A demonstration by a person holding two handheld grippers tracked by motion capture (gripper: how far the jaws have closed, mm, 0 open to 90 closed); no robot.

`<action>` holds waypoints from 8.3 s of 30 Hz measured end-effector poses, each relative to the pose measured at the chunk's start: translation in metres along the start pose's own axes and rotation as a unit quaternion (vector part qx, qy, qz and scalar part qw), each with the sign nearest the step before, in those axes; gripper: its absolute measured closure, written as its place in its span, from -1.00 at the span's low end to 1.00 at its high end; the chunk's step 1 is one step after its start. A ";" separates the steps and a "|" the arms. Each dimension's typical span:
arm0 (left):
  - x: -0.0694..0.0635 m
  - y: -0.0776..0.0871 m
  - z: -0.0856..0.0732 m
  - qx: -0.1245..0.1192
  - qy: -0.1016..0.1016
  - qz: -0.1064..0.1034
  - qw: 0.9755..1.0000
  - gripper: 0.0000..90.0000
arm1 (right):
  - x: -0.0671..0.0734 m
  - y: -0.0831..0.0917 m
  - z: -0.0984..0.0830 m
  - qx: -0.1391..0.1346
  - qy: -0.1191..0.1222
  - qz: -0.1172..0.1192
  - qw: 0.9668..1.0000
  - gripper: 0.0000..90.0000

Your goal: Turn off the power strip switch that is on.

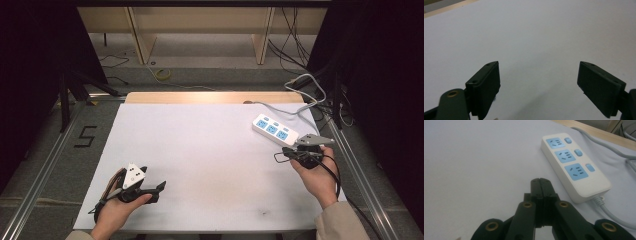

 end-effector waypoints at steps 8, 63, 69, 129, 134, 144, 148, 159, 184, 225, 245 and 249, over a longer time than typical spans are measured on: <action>0.000 0.000 0.000 0.000 0.002 0.000 1.000 -0.59 | -0.008 -0.004 0.005 0.008 0.002 -0.004 1.000 1.00; 0.000 -0.001 -0.001 0.002 -0.001 -0.001 1.000 -0.56 | -0.037 -0.036 0.031 0.060 0.015 -0.028 0.998 1.00; 0.000 -0.001 -0.001 0.002 -0.001 -0.001 1.000 -0.56 | -0.042 -0.040 0.036 0.064 0.012 -0.031 0.997 1.00; 0.001 -0.001 -0.001 0.002 -0.002 -0.002 1.000 -0.55 | -0.082 -0.096 0.048 0.137 -0.016 -0.049 0.989 1.00; 0.001 -0.001 -0.001 0.003 0.000 -0.001 1.000 -0.55 | -0.084 -0.099 0.050 0.145 -0.017 -0.049 0.988 1.00; 0.000 -0.001 -0.001 0.002 -0.002 -0.002 1.000 -0.55 | -0.087 -0.109 0.044 0.166 -0.029 -0.044 0.985 1.00; 0.000 -0.001 -0.001 0.003 -0.003 -0.003 1.000 -0.55 | -0.087 -0.112 0.043 0.174 -0.027 -0.043 0.984 1.00; 0.000 -0.002 -0.002 0.003 -0.001 -0.004 1.000 -0.55 | -0.088 -0.115 0.049 0.188 -0.020 -0.045 0.981 1.00; 0.000 -0.002 -0.002 0.004 -0.001 -0.005 1.000 -0.55 | -0.092 -0.121 0.044 0.220 -0.018 -0.043 0.974 1.00; -0.001 -0.002 -0.002 0.006 -0.006 -0.006 1.000 -0.55 | -0.091 -0.124 0.047 0.240 -0.003 -0.050 0.970 1.00; -0.001 -0.003 -0.002 0.007 -0.007 -0.006 1.000 -0.55 | -0.089 -0.125 0.047 0.250 -0.002 -0.054 0.967 1.00; -0.001 -0.003 -0.002 0.007 -0.008 -0.005 1.000 -0.54 | -0.089 -0.125 0.046 0.249 -0.002 -0.053 0.967 1.00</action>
Point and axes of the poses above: each handheld gripper's, and its own axes: y roughly backward along the jaws, z roughly out of its top, x roughly to its left, the point moved 7 cm from there along -y, roughly forward along the jaws, and after that the axes turned 5 degrees about -z, right-handed, at the moved point
